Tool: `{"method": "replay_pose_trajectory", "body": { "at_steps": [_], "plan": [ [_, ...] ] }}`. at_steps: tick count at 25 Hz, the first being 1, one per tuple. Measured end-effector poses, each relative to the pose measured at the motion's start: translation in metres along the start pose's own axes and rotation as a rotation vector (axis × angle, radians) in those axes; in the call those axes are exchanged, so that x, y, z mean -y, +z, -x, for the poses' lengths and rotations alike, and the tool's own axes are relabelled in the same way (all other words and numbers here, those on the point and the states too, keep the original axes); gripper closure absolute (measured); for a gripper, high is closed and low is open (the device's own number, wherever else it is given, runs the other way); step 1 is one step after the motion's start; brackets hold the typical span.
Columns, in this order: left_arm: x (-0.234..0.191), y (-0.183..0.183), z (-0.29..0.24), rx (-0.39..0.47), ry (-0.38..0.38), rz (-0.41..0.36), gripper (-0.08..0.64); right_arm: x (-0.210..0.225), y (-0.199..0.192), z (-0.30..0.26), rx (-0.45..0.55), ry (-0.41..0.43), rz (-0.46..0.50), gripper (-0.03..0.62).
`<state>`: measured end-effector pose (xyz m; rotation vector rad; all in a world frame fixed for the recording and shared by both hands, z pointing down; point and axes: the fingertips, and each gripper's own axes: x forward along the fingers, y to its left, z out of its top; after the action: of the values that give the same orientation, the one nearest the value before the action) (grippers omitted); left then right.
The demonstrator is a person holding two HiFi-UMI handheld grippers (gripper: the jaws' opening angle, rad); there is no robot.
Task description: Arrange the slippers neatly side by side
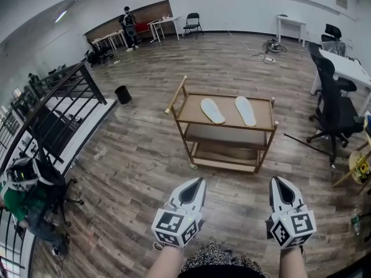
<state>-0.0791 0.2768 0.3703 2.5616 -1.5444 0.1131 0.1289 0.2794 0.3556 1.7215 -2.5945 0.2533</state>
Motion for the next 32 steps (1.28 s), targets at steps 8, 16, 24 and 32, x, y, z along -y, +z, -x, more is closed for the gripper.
{"method": "replay_pose_trajectory", "body": {
  "at_steps": [8,16,24,32],
  "plan": [
    [-0.057,0.006,-0.073,0.012,-0.006,0.013,0.565,0.024,0.003,-0.084,0.002,-0.017,-0.006,0.589],
    [-0.124,0.032,-0.160,0.013,-0.071,-0.017,0.565,0.041,0.022,-0.189,0.006,-0.055,0.017,0.589],
    [-0.152,0.032,-0.228,-0.009,-0.098,-0.001,0.565,0.070,0.016,-0.247,-0.042,-0.078,0.030,0.589],
    [-0.175,0.037,-0.321,-0.025,-0.070,-0.025,0.565,0.135,0.019,-0.330,-0.056,-0.047,0.050,0.589]
  ]
}}
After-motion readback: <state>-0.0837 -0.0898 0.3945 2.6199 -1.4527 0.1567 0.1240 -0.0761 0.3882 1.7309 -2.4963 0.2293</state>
